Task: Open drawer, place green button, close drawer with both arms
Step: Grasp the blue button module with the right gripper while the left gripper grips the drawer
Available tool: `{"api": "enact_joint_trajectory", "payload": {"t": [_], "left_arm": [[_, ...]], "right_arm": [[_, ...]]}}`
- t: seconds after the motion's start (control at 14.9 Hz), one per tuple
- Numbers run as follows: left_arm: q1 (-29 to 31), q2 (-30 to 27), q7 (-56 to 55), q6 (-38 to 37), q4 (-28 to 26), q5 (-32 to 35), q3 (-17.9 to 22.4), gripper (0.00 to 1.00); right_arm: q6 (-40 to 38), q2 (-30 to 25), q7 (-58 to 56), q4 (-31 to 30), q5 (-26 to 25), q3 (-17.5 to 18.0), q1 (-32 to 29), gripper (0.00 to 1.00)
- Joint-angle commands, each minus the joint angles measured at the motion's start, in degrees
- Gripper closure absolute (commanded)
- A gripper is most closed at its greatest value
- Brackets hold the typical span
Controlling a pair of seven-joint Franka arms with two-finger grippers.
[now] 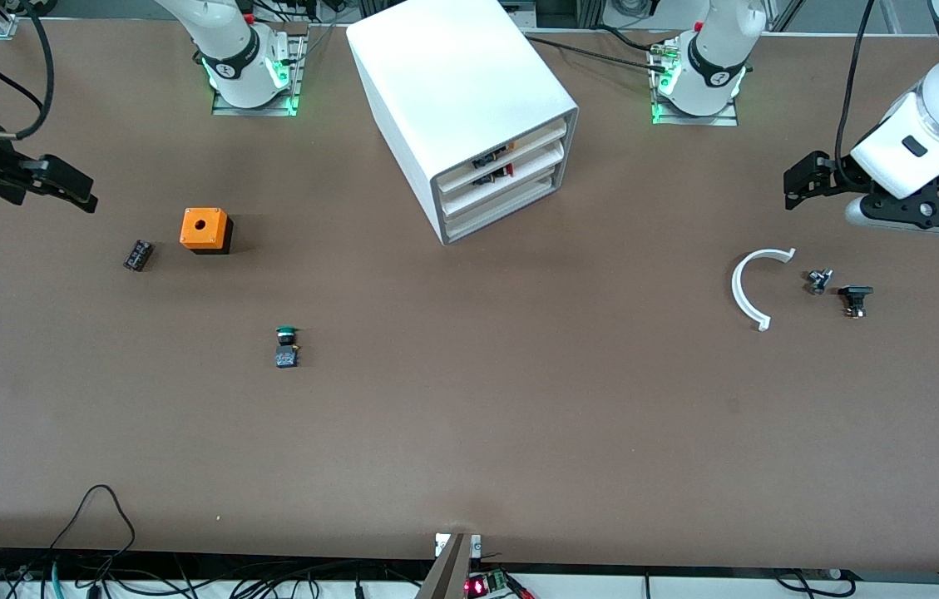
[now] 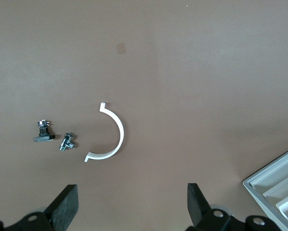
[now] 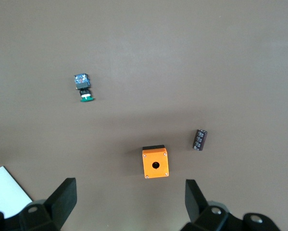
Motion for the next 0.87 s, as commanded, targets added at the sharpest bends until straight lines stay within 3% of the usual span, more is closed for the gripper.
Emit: {"api": "enact_joint_trajectory", "payload": {"t": [0.0, 0.33, 0.6, 0.8], "left_arm": [[-0.1, -1.0, -0.2, -2.3, -0.3, -1.1, -0.1, 0.0], [-0.1, -0.4, 0.2, -7.0, 0.3, -1.8, -1.4, 0.0], [-0.4, 1.4, 3.0, -9.0, -0.6, -11.6, -1.6, 0.0], [-0.3, 4.5, 5.9, -8.9, -1.1, -20.2, -2.3, 0.0]], "right_arm": [[-1.2, 2.8, -0.9, 0.3, -0.6, 0.2, 1.6, 0.0], [1.5, 6.9, -0.9, -1.0, 1.8, 0.3, 3.1, 0.0], [7.4, 10.3, -1.0, -2.4, 2.1, 0.4, 5.6, 0.0], [16.6, 12.9, -1.0, -6.3, 3.3, 0.7, 6.4, 0.0]]}}
